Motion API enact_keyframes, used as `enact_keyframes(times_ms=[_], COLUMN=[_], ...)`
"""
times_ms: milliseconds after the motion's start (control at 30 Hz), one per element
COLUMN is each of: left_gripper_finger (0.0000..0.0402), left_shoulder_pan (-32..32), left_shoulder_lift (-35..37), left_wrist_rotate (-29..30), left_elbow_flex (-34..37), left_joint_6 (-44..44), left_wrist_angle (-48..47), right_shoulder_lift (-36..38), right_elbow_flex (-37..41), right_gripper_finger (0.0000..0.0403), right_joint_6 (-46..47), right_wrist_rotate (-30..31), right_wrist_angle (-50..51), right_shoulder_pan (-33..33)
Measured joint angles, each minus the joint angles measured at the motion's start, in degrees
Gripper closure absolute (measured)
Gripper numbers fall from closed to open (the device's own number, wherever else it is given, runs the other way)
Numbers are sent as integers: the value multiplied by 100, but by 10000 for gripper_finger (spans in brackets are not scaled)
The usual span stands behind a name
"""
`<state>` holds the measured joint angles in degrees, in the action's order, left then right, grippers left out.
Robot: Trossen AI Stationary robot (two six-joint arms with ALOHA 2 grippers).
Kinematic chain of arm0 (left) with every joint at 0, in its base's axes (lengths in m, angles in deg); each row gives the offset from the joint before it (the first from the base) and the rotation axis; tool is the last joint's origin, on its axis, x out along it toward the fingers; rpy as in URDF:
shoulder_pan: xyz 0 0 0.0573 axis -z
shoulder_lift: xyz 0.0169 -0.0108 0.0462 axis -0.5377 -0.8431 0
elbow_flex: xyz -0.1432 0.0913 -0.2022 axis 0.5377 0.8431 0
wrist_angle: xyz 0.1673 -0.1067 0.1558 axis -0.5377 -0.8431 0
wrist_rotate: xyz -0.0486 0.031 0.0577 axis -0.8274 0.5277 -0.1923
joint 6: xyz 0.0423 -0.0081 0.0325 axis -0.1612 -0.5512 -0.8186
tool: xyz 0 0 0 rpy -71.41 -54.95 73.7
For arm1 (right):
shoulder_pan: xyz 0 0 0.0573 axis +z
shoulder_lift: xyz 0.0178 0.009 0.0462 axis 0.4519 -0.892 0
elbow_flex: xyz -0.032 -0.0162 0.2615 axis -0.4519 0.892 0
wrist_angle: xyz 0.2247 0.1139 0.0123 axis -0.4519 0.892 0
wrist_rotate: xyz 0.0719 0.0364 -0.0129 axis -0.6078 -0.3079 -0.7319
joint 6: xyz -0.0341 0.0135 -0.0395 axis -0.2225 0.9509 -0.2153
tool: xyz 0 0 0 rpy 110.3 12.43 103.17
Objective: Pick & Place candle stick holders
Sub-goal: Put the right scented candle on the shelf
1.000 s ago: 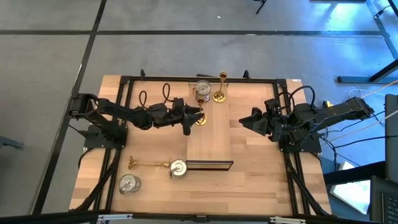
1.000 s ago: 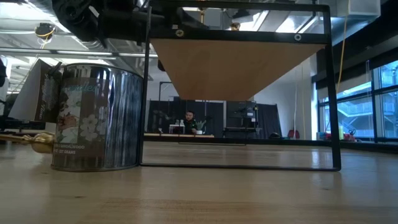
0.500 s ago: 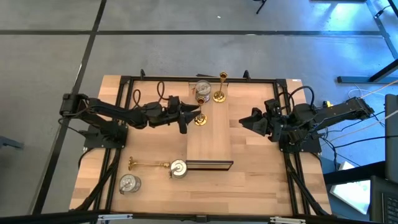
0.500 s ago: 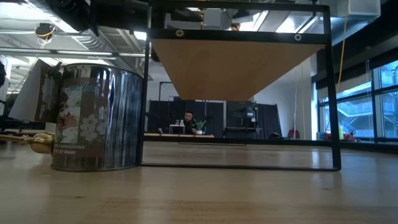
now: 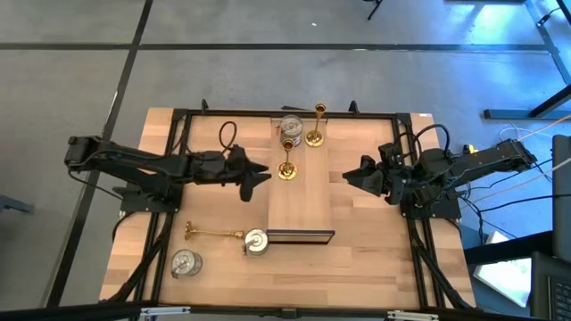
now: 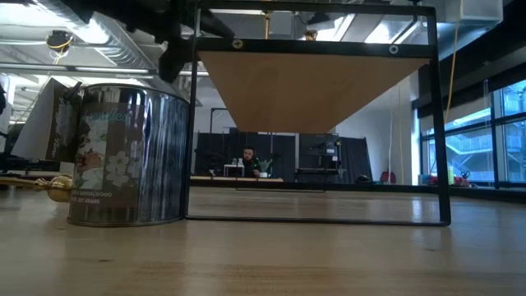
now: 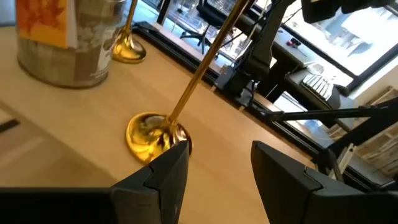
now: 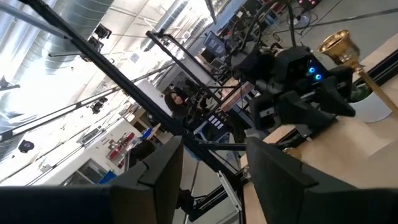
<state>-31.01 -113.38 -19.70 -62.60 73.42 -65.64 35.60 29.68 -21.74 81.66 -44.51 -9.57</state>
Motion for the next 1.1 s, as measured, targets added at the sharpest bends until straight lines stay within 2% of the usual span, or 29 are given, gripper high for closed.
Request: enact_keyframes(times_ms=[200, 367, 433, 500, 633, 800, 967, 1100], left_gripper_finger=[231, 231, 231, 231, 231, 231, 231, 232], left_shoulder_pan=[182, 804, 1130, 1501, 2181, 2866, 3318, 3388], left_shoulder_lift=[132, 132, 132, 127, 42, -127, -595, -1047], left_wrist_rotate=[-733, -1186, -1021, -607, 225, 825, 958, 537], left_elbow_flex=[0, 0, 0, 0, 0, -9, -452, -1103], left_joint_6=[1019, 1771, 2126, 2475, 3088, 4043, 4713, 5023], left_wrist_angle=[27, 265, 407, 545, 849, 856, 576, -275], right_shoulder_lift=[-1, 0, 1, 1, -1, -1, -1, 0], right_elbow_flex=[0, 1, 1, 2, 2, 1, 2, 2], right_gripper_finger=[222, 222, 222, 222, 222, 222, 221, 221], right_joint_6=[52, 309, 326, 326, 249, 26, -122, -185], right_wrist_rotate=[-674, -1554, -1792, -1908, -1920, -1929, -1836, -1817], right_wrist_angle=[-2, -4, -4, -4, -4, 1, 25, 74], right_shoulder_pan=[0, 59, 139, 256, 577, 930, 1143, 1256])
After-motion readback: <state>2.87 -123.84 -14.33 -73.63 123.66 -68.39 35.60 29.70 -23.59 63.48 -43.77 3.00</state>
